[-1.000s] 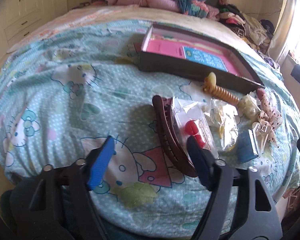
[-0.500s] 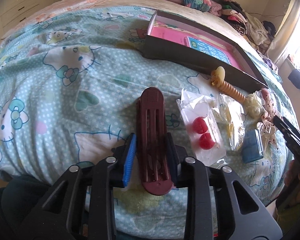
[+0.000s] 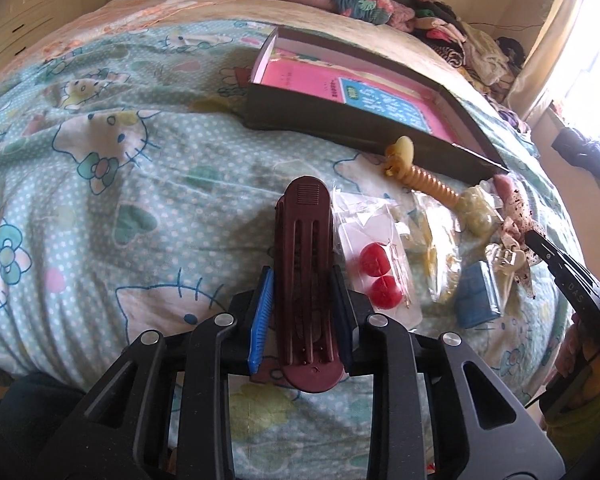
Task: Organize jewelry
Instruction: 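Grasp the dark brown claw clip with the left tool while the right tool grasps the sheer dotted bow, then carry the brown clip and bow into the pink tray while both tools open to release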
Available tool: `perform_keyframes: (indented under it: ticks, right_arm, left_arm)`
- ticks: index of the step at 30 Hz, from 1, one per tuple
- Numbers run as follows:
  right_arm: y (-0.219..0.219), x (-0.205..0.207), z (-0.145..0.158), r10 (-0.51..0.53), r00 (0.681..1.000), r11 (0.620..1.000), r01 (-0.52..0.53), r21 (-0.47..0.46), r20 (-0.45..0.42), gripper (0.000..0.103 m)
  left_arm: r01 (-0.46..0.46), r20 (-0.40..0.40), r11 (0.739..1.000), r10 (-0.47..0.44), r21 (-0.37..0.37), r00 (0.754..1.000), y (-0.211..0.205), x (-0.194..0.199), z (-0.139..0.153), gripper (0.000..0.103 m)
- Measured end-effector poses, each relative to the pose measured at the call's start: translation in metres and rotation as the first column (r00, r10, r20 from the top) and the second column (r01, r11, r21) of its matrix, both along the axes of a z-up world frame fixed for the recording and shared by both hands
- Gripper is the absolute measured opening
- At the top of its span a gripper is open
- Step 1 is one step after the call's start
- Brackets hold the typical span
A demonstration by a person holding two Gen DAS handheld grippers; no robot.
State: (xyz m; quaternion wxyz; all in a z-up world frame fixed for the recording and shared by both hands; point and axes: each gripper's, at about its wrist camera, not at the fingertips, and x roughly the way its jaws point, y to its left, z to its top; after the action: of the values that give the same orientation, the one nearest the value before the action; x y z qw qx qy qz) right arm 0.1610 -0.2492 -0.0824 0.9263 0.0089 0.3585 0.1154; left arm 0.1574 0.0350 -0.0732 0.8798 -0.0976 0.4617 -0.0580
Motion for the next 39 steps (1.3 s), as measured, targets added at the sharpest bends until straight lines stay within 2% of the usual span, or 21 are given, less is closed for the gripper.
perform_keyframes:
  ticks: [9, 16, 29, 39]
  right_arm:
    - [-0.008, -0.019, 0.025, 0.006, 0.999, 1.0, -0.007, 0.016, 0.041, 0.005]
    - [0.005, -0.015, 0.046, 0.033, 0.996, 0.999, -0.035, 0.026, 0.078, 0.005]
    - [0.029, 0.024, 0.083, 0.059, 0.985, 0.998, -0.064, 0.025, 0.159, 0.005]
    - [0.039, 0.063, 0.09, 0.061, 0.984, 0.998, -0.065, 0.022, 0.169, 0.005]
  left_arm:
    - [-0.01, 0.055, 1.0, 0.009, 0.008, 0.998, 0.013, 0.0, 0.019, 0.02]
    - [-0.012, 0.094, 1.0, 0.01, 0.018, 0.996, 0.017, 0.013, 0.033, 0.02]
    - [0.0, 0.164, 1.0, -0.005, 0.032, 0.986, 0.01, 0.057, 0.057, 0.02]
    - [-0.014, 0.202, 0.998, 0.001, 0.063, 0.979, 0.005, 0.101, 0.068, 0.02]
